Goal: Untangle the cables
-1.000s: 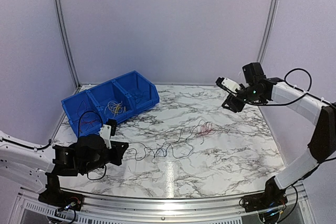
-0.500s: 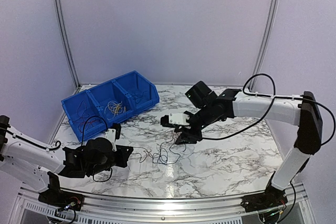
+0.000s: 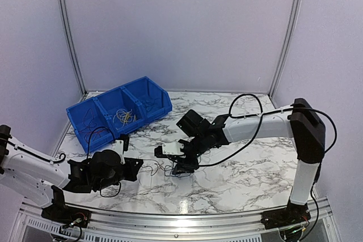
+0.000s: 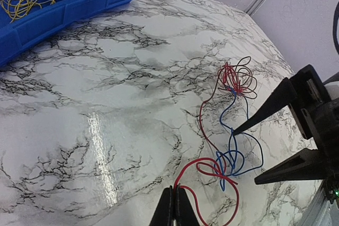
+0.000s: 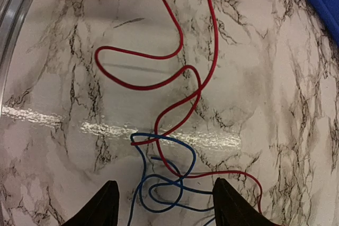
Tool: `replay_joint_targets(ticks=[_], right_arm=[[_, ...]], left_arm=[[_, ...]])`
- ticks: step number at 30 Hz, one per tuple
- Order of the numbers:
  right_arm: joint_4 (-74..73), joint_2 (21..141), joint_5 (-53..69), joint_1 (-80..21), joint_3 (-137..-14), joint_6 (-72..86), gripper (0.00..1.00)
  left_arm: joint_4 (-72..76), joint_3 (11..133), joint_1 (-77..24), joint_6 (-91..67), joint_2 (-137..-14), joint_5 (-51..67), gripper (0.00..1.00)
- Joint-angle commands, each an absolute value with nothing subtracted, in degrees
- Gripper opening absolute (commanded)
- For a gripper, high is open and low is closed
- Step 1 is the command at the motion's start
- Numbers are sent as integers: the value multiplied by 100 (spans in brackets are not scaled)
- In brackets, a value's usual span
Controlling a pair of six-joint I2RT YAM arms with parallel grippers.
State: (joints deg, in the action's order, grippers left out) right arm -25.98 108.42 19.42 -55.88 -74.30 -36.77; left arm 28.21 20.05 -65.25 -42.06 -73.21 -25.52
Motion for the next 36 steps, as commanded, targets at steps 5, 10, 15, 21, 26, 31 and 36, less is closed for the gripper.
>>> replay_joint_targets(ticks=[5, 10, 15, 21, 26, 31, 36], right_arm=[[-2032, 11489, 1397, -5625, -7555, -3688, 40], [-2231, 11639, 1192, -5510, -7486, -3752, 23], [-2442, 11610, 1128, -4941, -7381, -3696, 21], [-2459, 11542, 830, -4139, -7122, -3630, 20], [-2366, 11452, 609, -3419, -6849, -3627, 20], [-2308, 11367, 477, -2658, -6732, -3553, 19], [-2309, 11109, 511, -2355, -6668, -3619, 20]], left_arm=[[2984, 1763, -6521, -4188, -7032, -2683, 0], [2005, 1928, -6521, -3744, -5972, -2953, 0], [-667, 3078, -6521, -3042, -4019, -3965, 0], [-2282, 4652, -6521, -2505, -2396, -4720, 0], [-2973, 5632, -6521, -2212, -2368, -4834, 0], [-3162, 6112, -6521, -2035, -2733, -4752, 0], [-3163, 6391, -6521, -1894, -3092, -4534, 0]])
